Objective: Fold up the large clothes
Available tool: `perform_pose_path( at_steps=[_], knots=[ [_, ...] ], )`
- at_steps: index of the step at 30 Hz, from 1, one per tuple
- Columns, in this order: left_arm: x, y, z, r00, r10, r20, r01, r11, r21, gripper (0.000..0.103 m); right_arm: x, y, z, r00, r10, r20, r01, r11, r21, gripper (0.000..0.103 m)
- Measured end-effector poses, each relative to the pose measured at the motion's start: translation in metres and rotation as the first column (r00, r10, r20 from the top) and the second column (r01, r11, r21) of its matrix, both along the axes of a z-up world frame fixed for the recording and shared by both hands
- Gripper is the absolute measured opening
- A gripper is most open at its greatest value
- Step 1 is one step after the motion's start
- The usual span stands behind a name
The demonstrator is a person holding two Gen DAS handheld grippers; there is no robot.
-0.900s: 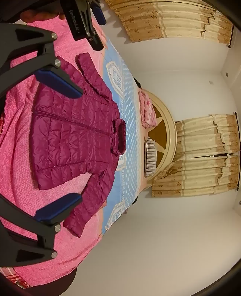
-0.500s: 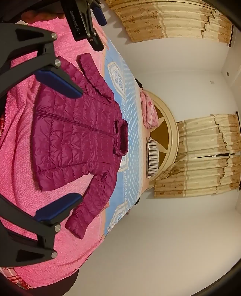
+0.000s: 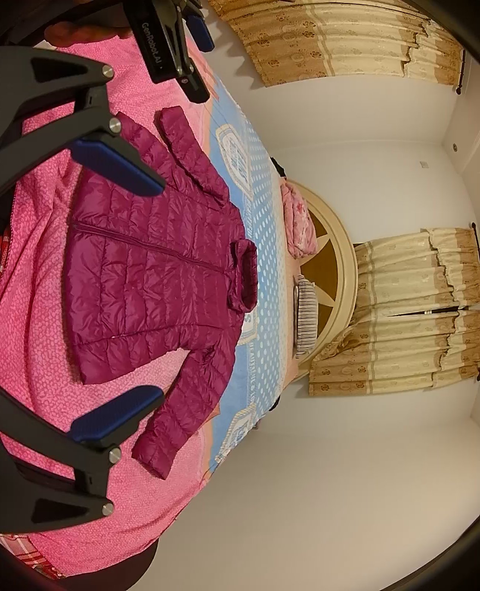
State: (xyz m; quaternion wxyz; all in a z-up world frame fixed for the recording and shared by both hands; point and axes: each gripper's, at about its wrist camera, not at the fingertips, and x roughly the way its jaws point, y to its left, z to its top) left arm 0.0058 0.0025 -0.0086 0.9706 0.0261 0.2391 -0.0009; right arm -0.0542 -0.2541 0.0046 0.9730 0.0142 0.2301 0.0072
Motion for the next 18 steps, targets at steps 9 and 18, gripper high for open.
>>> perform_pose_path(
  at_steps=[9,18],
  knots=[
    [0.0024,-0.0015,-0.0047,1.0,0.001,-0.012,-0.001,1.0,0.002,0.102,0.0008,0.0001,-0.0035,1.0,0.005,-0.006,-0.005,1.0,0.005,0.103],
    [0.0031,-0.0009,-0.0045,1.0,0.002,-0.014,-0.002,1.0,0.0,0.102,0.0011,0.0021,-0.0044,1.0,0.007,-0.008,-0.007,1.0,0.005,0.103]
  ],
)
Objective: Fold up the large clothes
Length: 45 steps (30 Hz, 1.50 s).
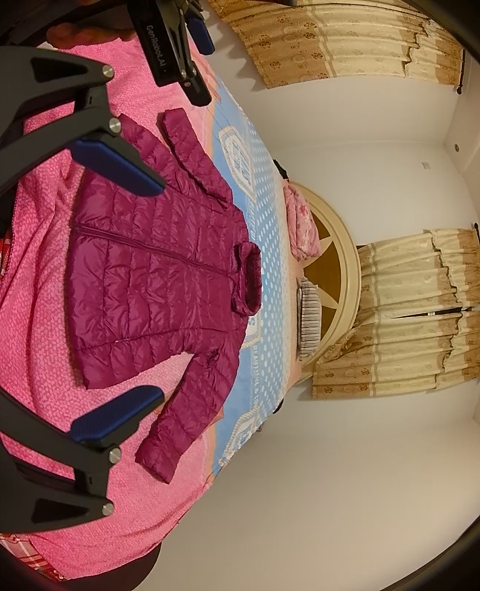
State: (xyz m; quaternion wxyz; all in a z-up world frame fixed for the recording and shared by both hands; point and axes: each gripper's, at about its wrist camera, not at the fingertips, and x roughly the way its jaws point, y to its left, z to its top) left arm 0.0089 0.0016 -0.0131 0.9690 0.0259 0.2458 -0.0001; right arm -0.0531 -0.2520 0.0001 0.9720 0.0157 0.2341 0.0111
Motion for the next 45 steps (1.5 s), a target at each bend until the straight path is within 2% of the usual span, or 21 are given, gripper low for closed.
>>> perform_pose_path(
  at_steps=[45],
  knots=[
    [0.0014,0.0018,-0.0035,1.0,0.001,-0.006,-0.001,1.0,0.002,0.102,-0.0001,0.0011,-0.0035,1.0,0.008,-0.004,-0.008,1.0,0.014,0.103]
  ],
)
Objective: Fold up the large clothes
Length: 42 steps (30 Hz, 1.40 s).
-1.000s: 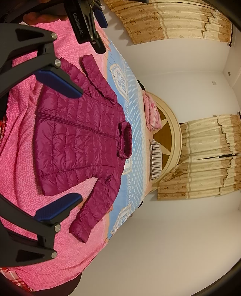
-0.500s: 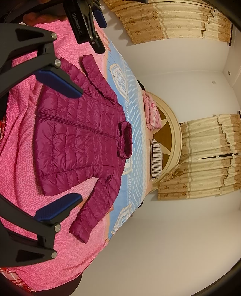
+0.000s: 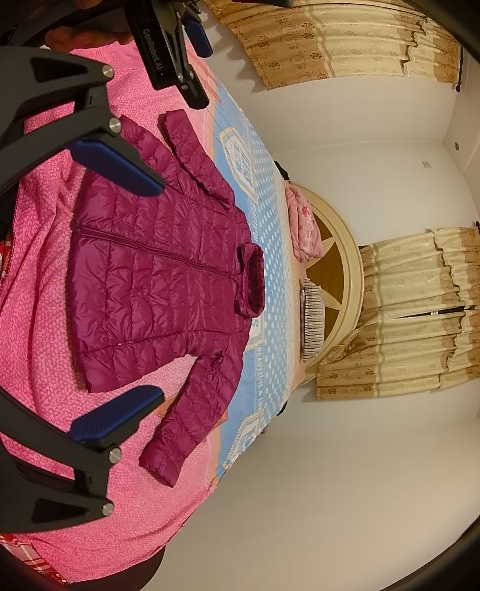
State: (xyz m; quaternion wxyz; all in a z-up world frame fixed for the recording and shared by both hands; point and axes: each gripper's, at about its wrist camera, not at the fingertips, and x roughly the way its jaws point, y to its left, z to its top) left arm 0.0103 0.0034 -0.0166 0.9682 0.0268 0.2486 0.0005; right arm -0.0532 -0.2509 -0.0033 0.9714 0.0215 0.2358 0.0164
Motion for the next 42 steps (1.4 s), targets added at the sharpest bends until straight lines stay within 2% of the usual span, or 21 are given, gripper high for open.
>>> perform_pose_path(
  at_steps=[6,9,11,15,18,21,23,27,32,35,42],
  knots=[
    [0.006,-0.002,-0.009,1.0,-0.006,-0.01,0.006,1.0,0.005,0.102,0.002,-0.001,-0.003,1.0,0.001,-0.006,-0.001,1.0,0.008,0.103],
    [0.022,-0.002,-0.025,0.999,0.004,-0.048,-0.003,1.0,0.016,0.102,0.011,-0.006,-0.01,1.0,0.008,-0.02,-0.008,1.0,0.014,0.103],
    [0.04,0.002,-0.036,0.996,0.014,-0.086,-0.015,1.0,-0.008,0.102,0.02,-0.014,-0.018,0.999,0.005,-0.039,-0.004,1.0,0.024,0.103],
    [0.07,0.006,-0.052,0.99,0.016,-0.138,-0.02,0.999,-0.028,0.102,0.044,-0.041,-0.038,0.994,-0.054,-0.097,0.06,0.997,0.058,0.103],
    [0.094,0.0,-0.061,0.99,0.018,-0.139,-0.017,1.0,0.002,0.102,0.065,-0.066,-0.054,0.984,-0.11,-0.142,0.122,0.989,0.085,0.103],
    [0.118,-0.005,-0.069,0.989,0.018,-0.148,-0.016,1.0,0.013,0.102,0.085,-0.089,-0.066,0.971,-0.168,-0.168,0.182,0.981,0.07,0.098],
    [0.136,-0.009,-0.074,0.987,0.018,-0.158,-0.014,0.999,0.028,0.102,0.1,-0.107,-0.076,0.958,-0.202,-0.201,0.219,0.974,0.064,0.091],
    [0.174,-0.012,-0.084,0.984,0.031,-0.174,-0.021,0.998,0.058,0.102,0.125,-0.159,-0.093,0.919,-0.284,-0.272,0.321,0.942,0.101,0.087],
    [0.22,-0.013,-0.098,0.981,0.053,-0.189,-0.036,0.995,0.092,0.102,0.143,-0.224,-0.107,0.85,-0.416,-0.323,0.465,0.881,0.089,0.081],
    [0.243,-0.015,-0.109,0.975,0.063,-0.213,-0.043,0.994,0.1,0.102,0.152,-0.251,-0.115,0.816,-0.453,-0.358,0.514,0.853,0.093,0.076],
    [0.277,-0.022,-0.134,0.96,0.075,-0.27,-0.046,0.993,0.111,0.102,0.168,-0.288,-0.137,0.771,-0.474,-0.426,0.561,0.822,0.101,0.066]
  ],
)
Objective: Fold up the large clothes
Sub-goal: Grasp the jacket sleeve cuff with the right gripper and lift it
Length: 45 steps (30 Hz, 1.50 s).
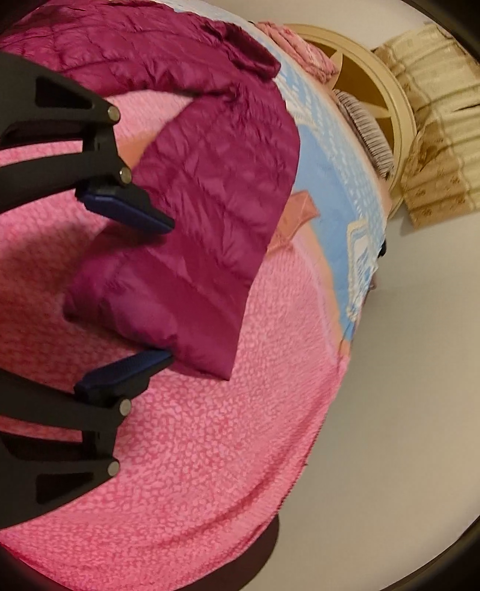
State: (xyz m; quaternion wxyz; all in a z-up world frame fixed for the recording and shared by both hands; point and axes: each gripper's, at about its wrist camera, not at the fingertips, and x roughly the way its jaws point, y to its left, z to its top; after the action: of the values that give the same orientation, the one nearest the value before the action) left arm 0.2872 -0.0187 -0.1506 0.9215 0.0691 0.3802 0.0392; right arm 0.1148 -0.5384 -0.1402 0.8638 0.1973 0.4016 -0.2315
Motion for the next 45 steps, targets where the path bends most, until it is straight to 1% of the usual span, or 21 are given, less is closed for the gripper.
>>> perform_pose_path(
  at_steps=[3,5,6,7,8,11,13,16,19,21,26,29,33,36,39,41,45],
  knots=[
    [0.011,-0.002,-0.01,0.999,0.002,-0.034,-0.002,1.0,-0.001,0.102,0.005,-0.005,-0.008,1.0,0.007,-0.02,-0.007,1.0,0.011,0.057],
    [0.016,-0.004,-0.014,0.999,0.003,-0.051,-0.003,1.0,0.003,0.102,0.005,-0.006,-0.01,1.0,0.019,-0.025,-0.018,1.0,0.015,0.045],
    [0.019,-0.004,-0.016,0.998,0.001,-0.057,-0.001,1.0,0.009,0.102,0.006,-0.005,-0.011,0.999,0.03,-0.026,-0.03,0.999,0.011,0.041],
    [0.019,-0.004,-0.016,0.998,-0.001,-0.058,0.002,1.0,0.012,0.102,0.007,-0.005,-0.01,0.999,0.046,-0.024,-0.046,0.999,0.014,0.033],
    [0.02,-0.004,-0.015,0.998,-0.004,-0.058,0.004,1.0,0.012,0.102,0.009,-0.005,-0.01,0.998,0.054,-0.024,-0.054,0.998,0.015,0.029],
    [0.021,-0.002,-0.008,0.999,-0.01,-0.044,0.011,1.0,0.026,0.102,0.016,-0.001,-0.001,0.997,0.08,-0.006,-0.08,0.997,-0.016,0.019],
    [0.021,0.001,-0.003,0.999,-0.007,-0.031,0.008,1.0,0.025,0.102,0.022,0.008,0.011,0.994,0.108,0.009,-0.107,0.993,-0.055,0.016],
    [0.023,0.007,0.004,1.0,-0.001,-0.025,0.001,1.0,0.014,0.102,0.033,0.026,0.031,0.987,0.159,0.031,-0.154,0.981,-0.116,0.014],
    [0.023,0.013,0.009,1.0,-0.002,-0.021,0.002,1.0,-0.006,0.102,0.05,0.051,0.05,0.973,0.226,0.054,-0.215,0.963,-0.159,0.013],
    [0.023,0.017,0.01,1.0,0.001,-0.016,-0.001,1.0,-0.004,0.102,0.063,0.069,0.06,0.96,0.272,0.066,-0.256,0.949,-0.184,0.013],
    [0.025,0.028,0.009,1.0,0.012,-0.018,-0.013,1.0,-0.003,0.102,0.093,0.127,0.078,0.914,0.397,0.082,-0.367,0.896,-0.249,0.013],
    [0.027,0.037,0.006,0.999,0.022,-0.024,-0.023,1.0,-0.003,0.102,0.108,0.165,0.084,0.878,0.471,0.088,-0.433,0.858,-0.274,0.012],
    [0.028,0.049,0.003,0.999,0.033,-0.025,-0.033,0.999,0.003,0.102,0.127,0.216,0.085,0.823,0.562,0.081,-0.516,0.8,-0.306,0.012],
    [0.029,0.062,-0.001,0.998,0.05,-0.031,-0.05,0.999,0.003,0.102,0.139,0.256,0.078,0.779,0.624,0.064,-0.575,0.751,-0.325,0.012],
    [0.031,0.073,-0.005,0.997,0.067,-0.038,-0.067,0.998,0.005,0.102,0.146,0.289,0.068,0.742,0.669,0.045,-0.621,0.711,-0.33,0.012],
    [0.032,0.081,-0.009,0.996,0.08,-0.045,-0.079,0.997,0.009,0.102,0.152,0.309,0.059,0.719,0.694,0.033,-0.649,0.688,-0.324,0.012],
    [0.035,0.094,-0.016,0.993,0.104,-0.06,-0.103,0.995,0.013,0.102,0.159,0.338,0.042,0.69,0.723,0.016,-0.685,0.66,-0.31,0.012]
  ],
)
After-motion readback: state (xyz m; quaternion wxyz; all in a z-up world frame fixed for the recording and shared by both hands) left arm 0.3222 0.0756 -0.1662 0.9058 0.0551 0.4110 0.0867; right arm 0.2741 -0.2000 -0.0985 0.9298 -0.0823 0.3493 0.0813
